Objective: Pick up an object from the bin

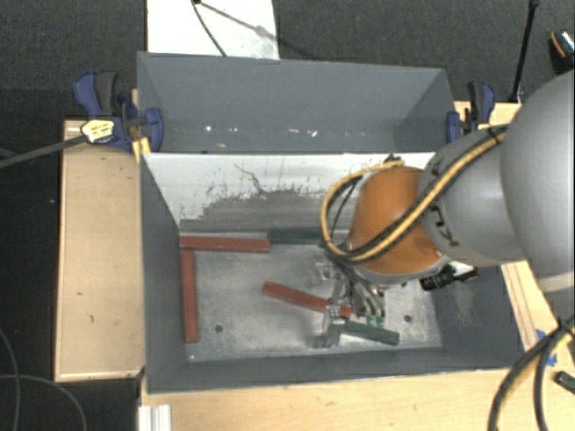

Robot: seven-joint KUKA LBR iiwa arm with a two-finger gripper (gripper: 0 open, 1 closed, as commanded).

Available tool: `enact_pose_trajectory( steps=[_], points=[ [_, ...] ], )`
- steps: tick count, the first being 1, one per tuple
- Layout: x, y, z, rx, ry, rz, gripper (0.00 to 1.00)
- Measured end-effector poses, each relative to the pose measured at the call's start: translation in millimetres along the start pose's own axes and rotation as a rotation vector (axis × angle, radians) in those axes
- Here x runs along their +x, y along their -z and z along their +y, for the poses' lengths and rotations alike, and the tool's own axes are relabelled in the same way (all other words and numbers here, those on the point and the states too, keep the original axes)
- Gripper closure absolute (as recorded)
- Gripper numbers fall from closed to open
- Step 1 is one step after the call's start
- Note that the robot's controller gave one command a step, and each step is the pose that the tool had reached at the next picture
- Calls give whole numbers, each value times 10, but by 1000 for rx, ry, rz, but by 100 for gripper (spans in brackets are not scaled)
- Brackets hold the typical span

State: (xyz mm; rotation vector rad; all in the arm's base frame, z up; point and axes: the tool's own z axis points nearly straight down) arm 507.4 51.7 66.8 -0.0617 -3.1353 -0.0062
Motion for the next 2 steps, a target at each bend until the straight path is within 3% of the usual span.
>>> enact_pose_trajectory(
  steps=[1, 2],
  points=[
    [-26, 36, -43, 3, -5, -7, 100],
    [-221, 2127, 72, 2, -18, -18, 100]
  ],
)
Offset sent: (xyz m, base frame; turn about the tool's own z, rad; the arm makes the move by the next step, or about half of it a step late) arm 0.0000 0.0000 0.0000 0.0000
